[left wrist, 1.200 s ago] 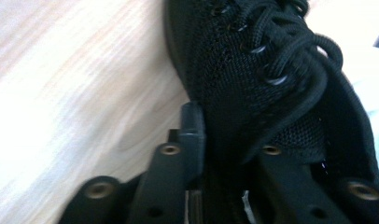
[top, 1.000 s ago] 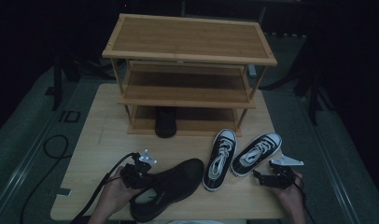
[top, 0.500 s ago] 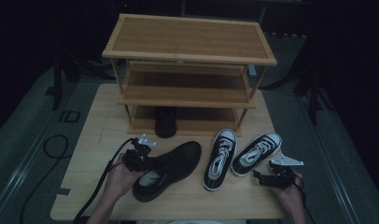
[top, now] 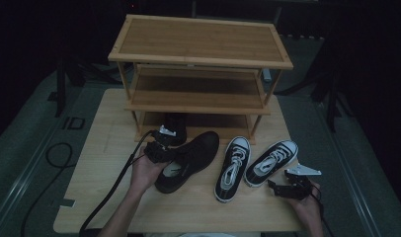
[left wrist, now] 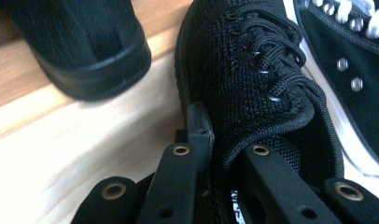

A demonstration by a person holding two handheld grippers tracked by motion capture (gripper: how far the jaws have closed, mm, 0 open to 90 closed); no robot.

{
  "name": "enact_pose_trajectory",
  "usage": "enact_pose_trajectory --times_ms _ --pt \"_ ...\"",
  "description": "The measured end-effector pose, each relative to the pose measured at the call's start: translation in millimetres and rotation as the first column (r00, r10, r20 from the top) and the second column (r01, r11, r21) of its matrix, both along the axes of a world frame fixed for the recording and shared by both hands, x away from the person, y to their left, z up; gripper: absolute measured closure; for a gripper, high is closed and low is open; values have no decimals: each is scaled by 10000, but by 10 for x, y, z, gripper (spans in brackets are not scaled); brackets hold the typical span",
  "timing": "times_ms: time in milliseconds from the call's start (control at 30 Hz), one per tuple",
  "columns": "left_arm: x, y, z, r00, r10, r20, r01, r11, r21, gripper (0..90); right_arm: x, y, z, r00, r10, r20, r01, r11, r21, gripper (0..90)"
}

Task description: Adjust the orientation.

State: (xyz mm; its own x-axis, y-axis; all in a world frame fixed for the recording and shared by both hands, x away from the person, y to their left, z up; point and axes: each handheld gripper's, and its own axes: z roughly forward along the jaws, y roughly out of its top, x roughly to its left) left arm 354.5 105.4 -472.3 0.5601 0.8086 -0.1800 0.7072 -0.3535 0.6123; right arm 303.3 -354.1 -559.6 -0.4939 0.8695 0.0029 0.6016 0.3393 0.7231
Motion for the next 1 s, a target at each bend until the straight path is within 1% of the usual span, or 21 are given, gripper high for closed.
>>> enact_pose_trajectory --times_ms 133,233,267,400,500,700,833,867,900,967,1000 --pt "128 -51 -29 9989 463 -36 -464 9984 -322 873 0 0 0 10000 -3 -4 3 10000 2 147" --pt "212 -73 -38 9970 769 5 -768 9963 -394 873 0 0 0 10000 3 -1 -3 10000 -1 147" --pt "251 -78 -38 9963 862 -50 -863 9952 -462 873 0 0 0 10000 5 -1 -5 10000 1 146" --pt "345 -103 -37 9946 1033 -102 -1036 9940 -359 872 1 0 0 10000 15 -4 -15 10000 0 146" --pt "402 -114 -37 9925 1219 -73 -1221 9914 -465 871 1 0 0 10000 16 -3 -16 10000 0 146" --pt "469 -109 -31 9865 1636 -63 -1636 9843 -664 869 2 0 0 10000 23 -2 -23 10000 -2 146" --pt "484 -133 -22 9822 1876 64 -1866 9797 -732 862 2 0 0 10000 27 -5 -27 10000 -6 145" --pt "484 -133 -22 9822 1876 64 -1866 9797 -732 856 2 0 0 10000 27 -5 -27 10000 -6 145" --pt "499 -155 -42 9828 1843 103 -1833 9811 -613 856 2 0 0 10000 28 -6 -28 10000 -6 146" --pt "512 -163 -65 9815 1914 74 -1906 9796 -638 849 2 0 0 10000 28 -5 -28 10000 -8 145" --pt "517 -162 -74 9815 1915 85 -1907 9799 -582 846 2 0 0 10000 28 -5 -28 10000 -5 145"
